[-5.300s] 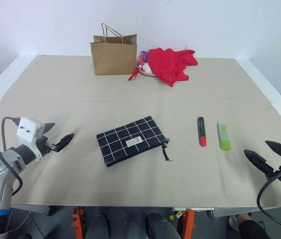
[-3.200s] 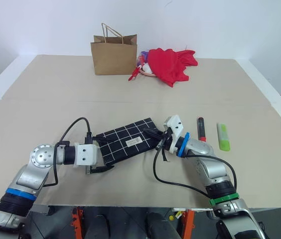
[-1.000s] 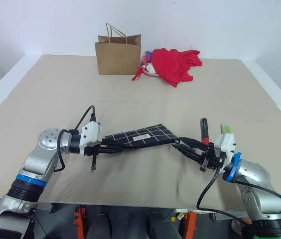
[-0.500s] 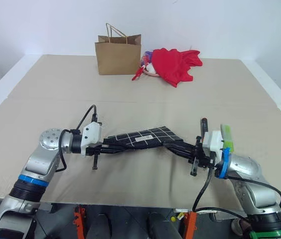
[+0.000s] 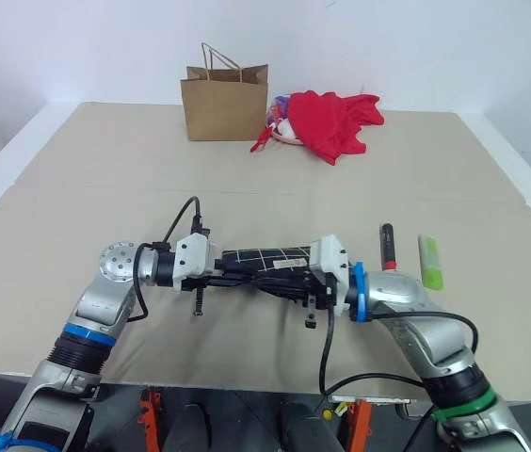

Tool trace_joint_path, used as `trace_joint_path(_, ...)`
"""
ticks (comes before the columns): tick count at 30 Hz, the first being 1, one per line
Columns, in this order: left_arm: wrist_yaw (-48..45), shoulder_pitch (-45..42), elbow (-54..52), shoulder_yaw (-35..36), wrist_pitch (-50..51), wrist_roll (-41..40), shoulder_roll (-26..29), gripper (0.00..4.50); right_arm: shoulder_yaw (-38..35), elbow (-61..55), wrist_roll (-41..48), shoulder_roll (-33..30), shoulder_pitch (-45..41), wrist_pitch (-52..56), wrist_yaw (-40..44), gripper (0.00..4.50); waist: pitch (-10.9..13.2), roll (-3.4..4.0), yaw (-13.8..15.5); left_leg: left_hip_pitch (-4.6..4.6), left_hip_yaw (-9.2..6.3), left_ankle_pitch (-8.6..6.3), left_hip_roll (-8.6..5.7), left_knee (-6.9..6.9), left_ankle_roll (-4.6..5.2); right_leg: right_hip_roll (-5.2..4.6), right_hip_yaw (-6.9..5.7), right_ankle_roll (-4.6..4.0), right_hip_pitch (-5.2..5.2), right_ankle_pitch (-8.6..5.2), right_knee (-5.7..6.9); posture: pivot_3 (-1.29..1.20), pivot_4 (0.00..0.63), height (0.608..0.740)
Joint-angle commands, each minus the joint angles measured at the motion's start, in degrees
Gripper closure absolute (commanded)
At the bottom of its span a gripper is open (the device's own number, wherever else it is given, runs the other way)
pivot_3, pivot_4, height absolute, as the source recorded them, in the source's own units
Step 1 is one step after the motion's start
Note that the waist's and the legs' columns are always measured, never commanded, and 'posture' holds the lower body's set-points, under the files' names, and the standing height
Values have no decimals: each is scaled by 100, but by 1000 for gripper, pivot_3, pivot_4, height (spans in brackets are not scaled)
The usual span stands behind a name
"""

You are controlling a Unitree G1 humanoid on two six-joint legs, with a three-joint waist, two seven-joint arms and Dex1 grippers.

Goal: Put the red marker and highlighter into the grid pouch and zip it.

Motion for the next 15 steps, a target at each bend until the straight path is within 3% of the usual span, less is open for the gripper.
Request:
trace_joint_path(1, 36, -113, 22, -9, -189, 50, -54, 4500, 108, 29, 3, 155, -159, -18, 73, 4403, 0, 0, 0, 0, -2, 0, 0, 0, 0, 0, -1, 0, 0, 0, 0, 0, 150, 740)
trace_joint_path(11, 129, -182, 69, 12, -276, 126, -202, 4500, 80, 252, -124, 280, -200, 35, 25, 4403, 0, 0, 1, -2, -11, 1, -1, -1, -1, 0, -9, -1, 1, 0, 1, 0, 150, 740)
trace_joint_path(14, 129, -147, 56, 41, -277, 124, -169, 4500, -247, -85, 299, 100, -2, 498, -17, 3403, 0, 0, 2, -3, -13, 1, -1, -1, -2, 0, -10, -2, 1, -1, 1, 0, 150, 740)
trace_joint_path(15, 132, -135, 43, 49, -268, 121, -161, 4500, -350, -243, 432, -7, 81, 617, 9, 2865, 0, 0, 2, -4, -13, 1, -1, -1, -1, 0, -11, -2, 1, -2, 1, 0, 150, 740)
